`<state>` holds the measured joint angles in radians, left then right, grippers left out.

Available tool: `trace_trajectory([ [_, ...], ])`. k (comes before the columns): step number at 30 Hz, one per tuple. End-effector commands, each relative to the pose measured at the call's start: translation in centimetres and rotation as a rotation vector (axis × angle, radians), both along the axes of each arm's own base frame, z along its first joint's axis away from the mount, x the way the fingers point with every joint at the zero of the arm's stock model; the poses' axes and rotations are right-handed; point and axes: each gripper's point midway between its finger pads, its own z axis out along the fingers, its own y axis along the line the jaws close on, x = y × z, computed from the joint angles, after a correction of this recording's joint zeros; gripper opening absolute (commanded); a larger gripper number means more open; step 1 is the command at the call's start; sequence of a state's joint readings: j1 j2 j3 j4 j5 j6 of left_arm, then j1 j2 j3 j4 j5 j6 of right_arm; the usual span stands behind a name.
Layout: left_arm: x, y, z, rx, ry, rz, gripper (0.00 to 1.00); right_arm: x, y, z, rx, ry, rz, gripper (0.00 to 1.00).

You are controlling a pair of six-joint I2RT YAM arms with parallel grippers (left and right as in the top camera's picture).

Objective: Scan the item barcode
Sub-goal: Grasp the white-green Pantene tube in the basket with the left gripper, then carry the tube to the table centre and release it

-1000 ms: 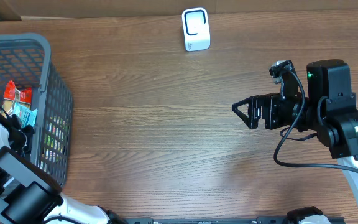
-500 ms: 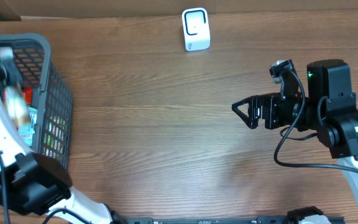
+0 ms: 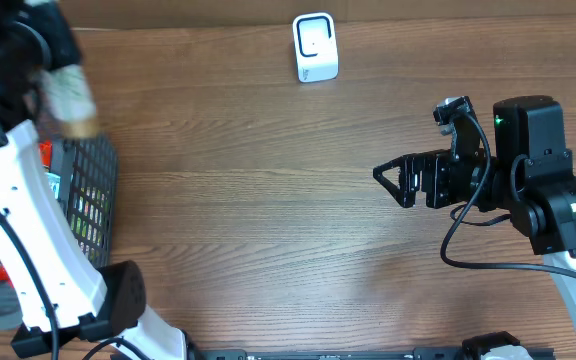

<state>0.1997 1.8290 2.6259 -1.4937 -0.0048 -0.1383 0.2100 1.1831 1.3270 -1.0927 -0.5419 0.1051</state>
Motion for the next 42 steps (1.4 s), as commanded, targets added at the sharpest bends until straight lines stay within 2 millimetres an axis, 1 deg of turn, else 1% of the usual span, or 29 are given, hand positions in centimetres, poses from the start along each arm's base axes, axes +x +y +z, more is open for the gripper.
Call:
trace_trajectory([
  [1, -1.0, -6.5, -0.5, -0.228, 0.031, -0.069, 0.04, 0.1, 0.0, 0.8, 0.0, -0.022, -0.001, 1.0],
  [5, -1.4, -11.8, -5.3, -0.297, 0.246, -0.158, 0.04, 0.1, 0.0, 0.8, -0.001, -0.022, -0.001, 1.0],
  [6, -1.3, -12.8, -6.2, -0.295, 0.282, -0.18, 0.04, 0.1, 0.0, 0.8, 0.0, -0.023, -0.001, 1.0],
  [9, -0.6, -16.6, -10.0, -0.289, 0.412, -0.244, 0.04, 0.1, 0.0, 0.8, 0.0, -0.026, -0.001, 1.0],
  [10, -0.4, -18.4, -12.3, -0.29, 0.486, -0.257, 0.04, 0.1, 0.0, 0.8, 0.0, -0.025, -0.001, 1.0],
  [11, -0.4, -19.7, -14.0, -0.29, 0.542, -0.262, 0.04, 0.1, 0.0, 0.8, 0.0, -0.025, -0.001, 1.0],
  [13, -0.4, -21.4, -16.8, -0.291, 0.631, -0.254, 0.04, 0.1, 0.0, 0.8, 0.0, -0.025, -0.001, 1.0],
  [15, -0.7, -23.0, -19.9, -0.3, 0.729, -0.209, 0.04, 0.1, 0.0, 0.8, -0.003, -0.025, -0.003, 1.0],
  [16, -0.8, -23.6, -21.1, -0.301, 0.765, -0.193, 0.04, 0.1, 0.0, 0.7, -0.004, -0.023, -0.004, 1.0],
  [18, -1.1, -25.5, -24.2, -0.29, 0.841, -0.202, 0.04, 0.1, 0.0, 0.7, -0.004, -0.022, -0.004, 1.0],
  [22, -1.3, -29.5, -29.3, -0.293, 0.909, -0.262, 0.04, 0.3, -0.3, 0.6, -0.021, -0.025, -0.018, 1.0],
  [25, -1.3, -33.0, -32.5, -0.361, 0.928, -0.307, 0.04, 0.3, -0.4, 0.5, -0.025, -0.023, -0.02, 1.0],
  [27, -1.0, -35.6, -34.2, -0.44, 0.921, -0.351, 0.05, 0.2, -0.4, 0.4, -0.025, -0.02, -0.02, 1.0],
  [28, -1.0, -36.7, -34.7, -0.474, 0.916, -0.373, 0.04, 0.2, -0.4, 0.4, -0.025, -0.02, -0.02, 1.0],
  [30, -0.8, -38.5, -36.0, -0.53, 0.906, -0.386, 0.04, 0.3, -0.4, 0.4, -0.025, -0.019, -0.02, 1.0],
  [33, -1.0, -39.7, -37.8, -0.552, 0.904, -0.36, 0.04, 0.3, -0.4, 0.2, -0.027, -0.012, -0.02, 1.0],
  [35, -1.2, -39.9, -38.6, -0.549, 0.904, -0.346, 0.04, 0.3, -0.4, 0.0, -0.03, -0.001, -0.02, 1.0],
  [37, -1.4, -40.1, -39.1, -0.549, 0.904, -0.352, 0.16, 0.4, -0.4, -0.2, -0.031, 0.007, -0.019, 1.0],
  [38, -1.4, -40.1, -39.1, -0.545, 0.903, -0.363, 0.34, 0.5, -0.4, -0.3, -0.032, 0.012, -0.019, 1.0],
  [39, -1.5, -40.2, -39.1, -0.542, 0.902, -0.375, 0.4, 0.5, -0.3, -0.4, -0.033, 0.016, -0.019, 1.0],
  [42, -1.7, -40.3, -38.6, -0.54, 0.905, -0.428, 0.48, 0.7, -0.3, -0.7, -0.035, 0.026, -0.019, 1.0],
])
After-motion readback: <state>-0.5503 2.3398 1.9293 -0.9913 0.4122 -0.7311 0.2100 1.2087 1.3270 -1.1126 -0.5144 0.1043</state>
